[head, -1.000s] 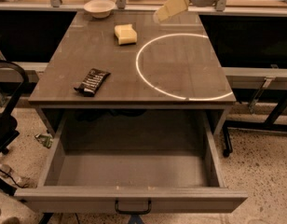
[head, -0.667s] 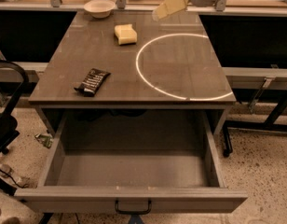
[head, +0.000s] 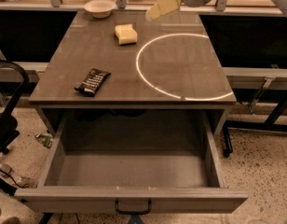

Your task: Place sponge into top drawer

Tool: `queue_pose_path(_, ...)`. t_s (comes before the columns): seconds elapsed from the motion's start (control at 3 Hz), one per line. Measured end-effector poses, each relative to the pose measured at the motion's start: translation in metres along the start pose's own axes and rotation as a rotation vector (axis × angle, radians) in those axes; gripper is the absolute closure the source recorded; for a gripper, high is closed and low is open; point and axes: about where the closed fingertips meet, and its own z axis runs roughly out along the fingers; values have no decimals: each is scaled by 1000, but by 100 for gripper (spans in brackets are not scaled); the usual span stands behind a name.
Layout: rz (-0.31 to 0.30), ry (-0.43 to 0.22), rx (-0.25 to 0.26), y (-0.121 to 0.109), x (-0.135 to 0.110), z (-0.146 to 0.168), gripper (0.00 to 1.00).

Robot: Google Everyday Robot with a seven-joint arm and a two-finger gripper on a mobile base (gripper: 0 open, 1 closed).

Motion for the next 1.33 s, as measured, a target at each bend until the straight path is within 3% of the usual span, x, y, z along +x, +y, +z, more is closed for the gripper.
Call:
queue_pose_path(0.33,-32,-45,-77,29,-22,43,0)
queue_pose_path(0.67,-36,-51,-134,50,-29,98,0)
queue_pose_path(1.33,-2,-37,-195,74,-23,188,0)
